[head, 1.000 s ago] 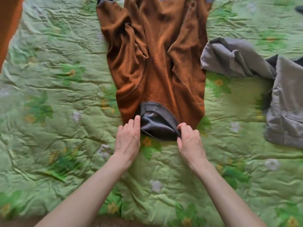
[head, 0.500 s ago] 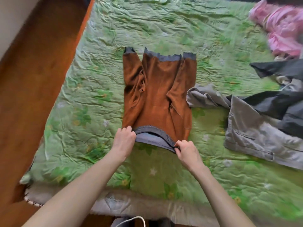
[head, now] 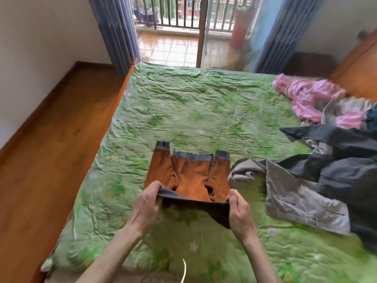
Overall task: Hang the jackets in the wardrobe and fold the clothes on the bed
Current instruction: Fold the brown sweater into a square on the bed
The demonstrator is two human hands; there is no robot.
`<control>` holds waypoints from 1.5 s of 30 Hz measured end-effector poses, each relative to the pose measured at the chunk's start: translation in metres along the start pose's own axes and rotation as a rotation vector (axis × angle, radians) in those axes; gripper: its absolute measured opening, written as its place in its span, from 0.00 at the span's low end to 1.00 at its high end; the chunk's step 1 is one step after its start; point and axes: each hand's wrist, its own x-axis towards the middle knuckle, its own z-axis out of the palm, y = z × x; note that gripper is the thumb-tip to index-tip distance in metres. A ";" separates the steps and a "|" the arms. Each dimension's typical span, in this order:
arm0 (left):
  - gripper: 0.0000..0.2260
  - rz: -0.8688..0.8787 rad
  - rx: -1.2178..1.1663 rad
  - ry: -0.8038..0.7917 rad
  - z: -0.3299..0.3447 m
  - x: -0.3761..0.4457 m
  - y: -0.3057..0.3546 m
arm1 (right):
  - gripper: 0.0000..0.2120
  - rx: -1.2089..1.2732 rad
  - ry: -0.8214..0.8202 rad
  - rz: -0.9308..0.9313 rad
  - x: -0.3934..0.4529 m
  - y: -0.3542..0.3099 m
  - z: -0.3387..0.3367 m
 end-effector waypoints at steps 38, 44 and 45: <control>0.25 0.060 -0.535 -0.341 -0.112 0.064 0.208 | 0.09 0.759 -0.439 0.004 0.055 -0.212 -0.063; 0.15 -0.181 -1.040 -0.363 -0.096 0.059 0.188 | 0.16 0.526 -0.654 -0.066 0.046 -0.215 -0.081; 0.13 -0.276 -1.159 -0.373 -0.094 0.058 0.185 | 0.16 0.485 -0.640 -0.103 0.046 -0.213 -0.088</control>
